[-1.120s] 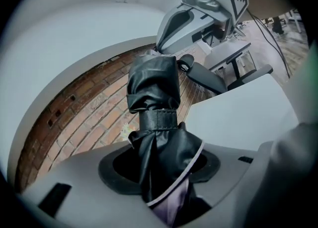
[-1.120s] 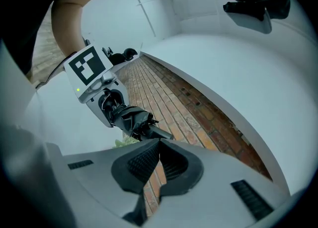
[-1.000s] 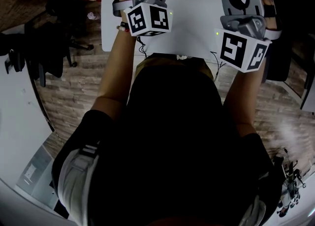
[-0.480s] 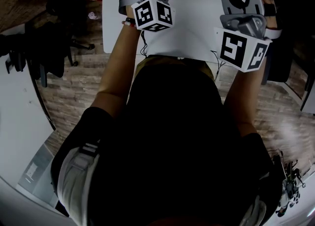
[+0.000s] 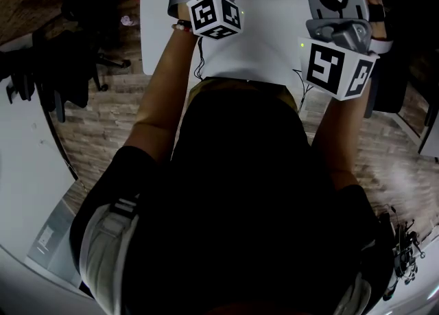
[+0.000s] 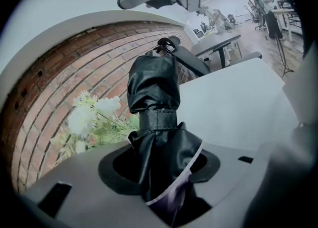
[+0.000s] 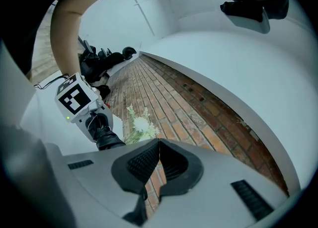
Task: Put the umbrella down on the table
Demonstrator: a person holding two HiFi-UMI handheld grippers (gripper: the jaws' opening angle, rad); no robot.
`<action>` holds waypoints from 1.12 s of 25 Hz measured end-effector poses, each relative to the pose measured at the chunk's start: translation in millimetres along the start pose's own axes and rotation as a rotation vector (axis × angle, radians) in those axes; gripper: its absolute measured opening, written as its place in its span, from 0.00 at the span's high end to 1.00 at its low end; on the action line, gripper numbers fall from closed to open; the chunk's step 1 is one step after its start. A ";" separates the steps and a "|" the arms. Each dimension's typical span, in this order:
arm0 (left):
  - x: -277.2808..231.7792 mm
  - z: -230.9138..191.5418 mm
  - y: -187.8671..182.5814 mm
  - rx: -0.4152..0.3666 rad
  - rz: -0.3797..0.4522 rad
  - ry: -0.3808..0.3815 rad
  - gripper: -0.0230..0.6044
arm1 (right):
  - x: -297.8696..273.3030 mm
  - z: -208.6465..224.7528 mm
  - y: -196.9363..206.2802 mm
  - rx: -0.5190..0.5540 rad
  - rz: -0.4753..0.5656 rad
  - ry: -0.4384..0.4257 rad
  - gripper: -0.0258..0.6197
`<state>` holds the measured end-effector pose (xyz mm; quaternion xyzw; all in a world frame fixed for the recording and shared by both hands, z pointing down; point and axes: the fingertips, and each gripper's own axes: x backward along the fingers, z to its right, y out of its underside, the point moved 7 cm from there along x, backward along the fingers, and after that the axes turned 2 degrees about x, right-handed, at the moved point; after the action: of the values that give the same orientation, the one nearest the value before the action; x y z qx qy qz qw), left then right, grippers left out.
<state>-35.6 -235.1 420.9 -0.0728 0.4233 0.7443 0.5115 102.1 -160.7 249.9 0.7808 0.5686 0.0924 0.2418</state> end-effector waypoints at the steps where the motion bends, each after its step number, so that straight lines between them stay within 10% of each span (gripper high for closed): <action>1: -0.6 1.0 0.3 0.004 -0.006 0.004 0.62 | 0.0 -0.6 0.5 0.000 -0.001 -0.001 0.91; 28: -40.7 43.4 42.7 0.000 -0.147 0.165 0.61 | -4.6 -12.6 7.4 -0.014 -0.038 -0.026 0.91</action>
<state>-37.6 -238.1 494.0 -0.1648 0.4576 0.6963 0.5279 101.5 -163.3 265.1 0.7693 0.5795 0.0813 0.2564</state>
